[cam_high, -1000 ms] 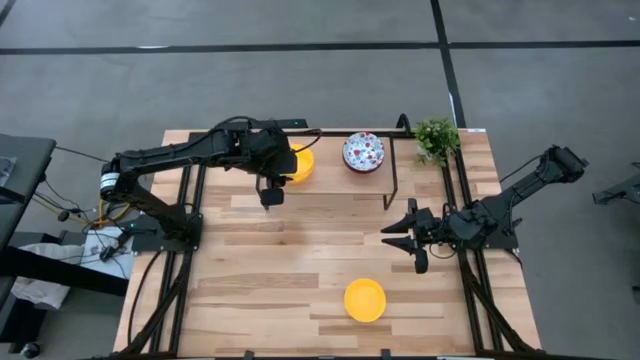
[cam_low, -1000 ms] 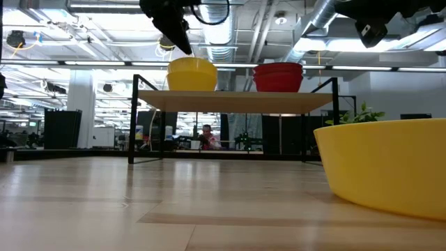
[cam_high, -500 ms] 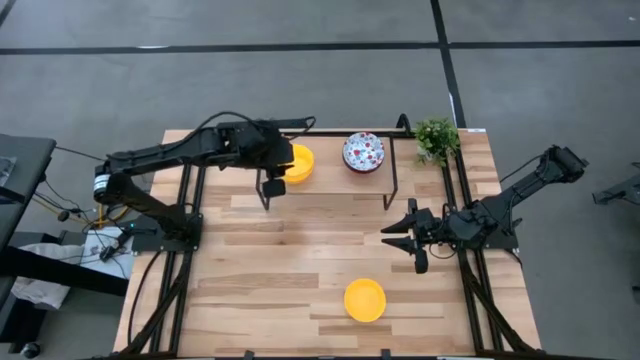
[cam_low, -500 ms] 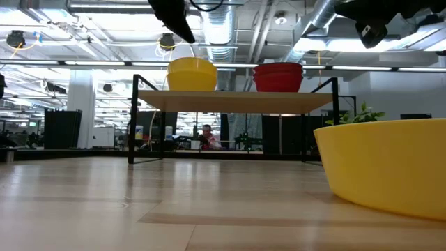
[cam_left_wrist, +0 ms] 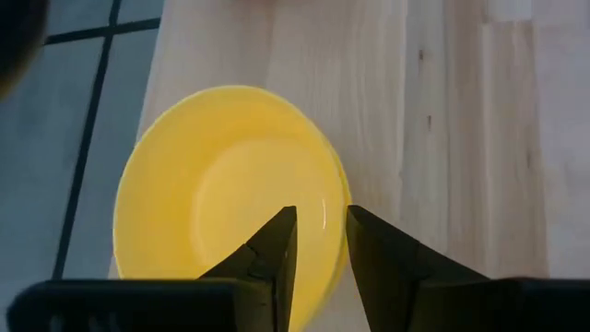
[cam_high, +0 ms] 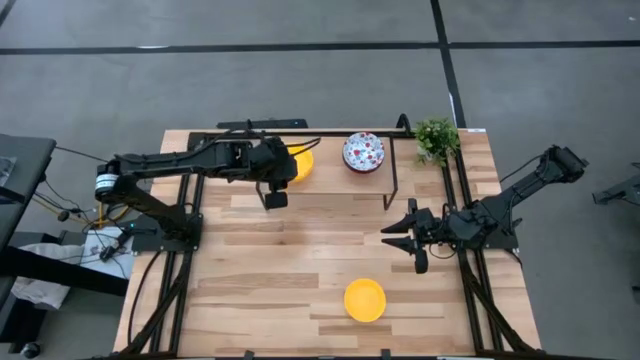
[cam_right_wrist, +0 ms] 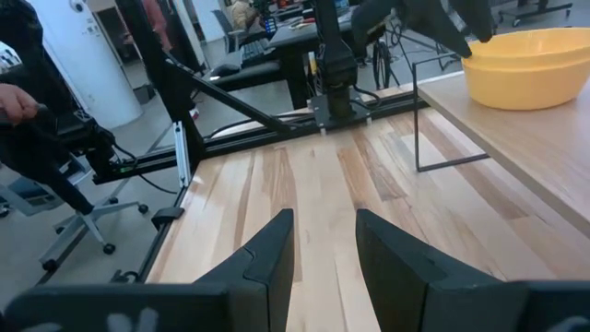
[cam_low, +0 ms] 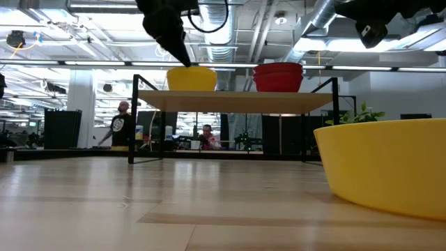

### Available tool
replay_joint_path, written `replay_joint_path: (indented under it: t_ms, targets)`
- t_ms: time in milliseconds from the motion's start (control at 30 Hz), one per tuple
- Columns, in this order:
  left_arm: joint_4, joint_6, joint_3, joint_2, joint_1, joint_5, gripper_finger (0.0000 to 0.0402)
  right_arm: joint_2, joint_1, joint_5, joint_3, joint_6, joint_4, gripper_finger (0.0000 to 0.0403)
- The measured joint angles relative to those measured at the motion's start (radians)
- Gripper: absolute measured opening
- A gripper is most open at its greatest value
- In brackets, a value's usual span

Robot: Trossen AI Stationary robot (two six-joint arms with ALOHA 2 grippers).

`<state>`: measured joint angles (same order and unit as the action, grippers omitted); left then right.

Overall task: Pick & Place Mini bowls
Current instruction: Stack the top yellow bowl on top of the yellow bowl on the shelf, then stack the yellow bowl on top of the yellow bowl on the shelf

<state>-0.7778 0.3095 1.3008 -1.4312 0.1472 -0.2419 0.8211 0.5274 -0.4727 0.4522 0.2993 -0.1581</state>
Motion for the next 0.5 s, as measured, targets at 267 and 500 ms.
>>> replay_joint_path:
  t_ms: [267,500]
  targets:
    - [0.058,0.000,-0.009,0.011,0.000,-0.020,0.0097,0.000,0.000,0.000,0.000,0.000,0.000,0.0109]
    - [0.080,0.000,-0.009,0.029,-0.002,-0.020,0.0097,0.000,0.000,0.000,0.000,0.000,0.000,0.0109]
